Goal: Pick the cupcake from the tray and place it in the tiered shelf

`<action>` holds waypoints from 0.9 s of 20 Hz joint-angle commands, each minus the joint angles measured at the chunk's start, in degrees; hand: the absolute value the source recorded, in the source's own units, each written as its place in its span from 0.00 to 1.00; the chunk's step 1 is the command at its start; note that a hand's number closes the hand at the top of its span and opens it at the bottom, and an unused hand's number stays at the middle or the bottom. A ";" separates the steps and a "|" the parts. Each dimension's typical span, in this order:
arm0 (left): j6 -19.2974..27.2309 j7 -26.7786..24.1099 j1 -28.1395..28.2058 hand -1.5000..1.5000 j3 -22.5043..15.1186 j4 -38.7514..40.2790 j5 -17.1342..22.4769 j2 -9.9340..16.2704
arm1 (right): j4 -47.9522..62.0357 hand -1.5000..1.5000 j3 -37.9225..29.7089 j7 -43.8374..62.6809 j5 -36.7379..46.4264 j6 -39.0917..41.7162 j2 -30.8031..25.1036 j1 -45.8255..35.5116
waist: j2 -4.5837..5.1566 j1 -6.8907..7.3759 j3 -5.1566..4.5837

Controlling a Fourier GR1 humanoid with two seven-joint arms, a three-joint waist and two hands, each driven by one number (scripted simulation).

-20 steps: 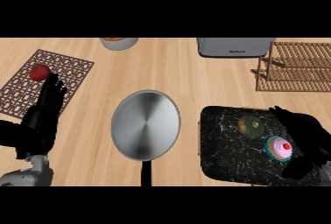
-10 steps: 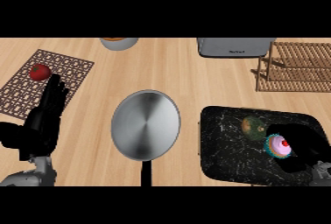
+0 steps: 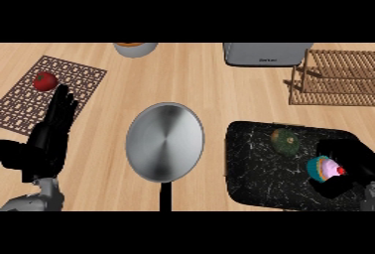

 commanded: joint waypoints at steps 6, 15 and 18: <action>1.03 1.10 -0.27 0.50 -1.33 -1.08 -1.98 -1.90 | 4.86 1.00 -8.58 -10.08 -7.46 1.36 -1.31 -0.74 | 0.38 -0.22 0.66; -0.19 1.53 1.39 0.50 1.58 -2.00 -0.29 -0.18 | -16.77 1.00 -22.20 -2.79 -26.06 9.48 1.60 2.43 | -0.19 -1.92 0.60; -0.38 1.88 0.22 0.50 1.19 -1.10 -0.38 -0.39 | -23.82 1.00 -26.55 7.72 -31.28 12.30 2.24 -2.24 | -0.10 -1.60 0.53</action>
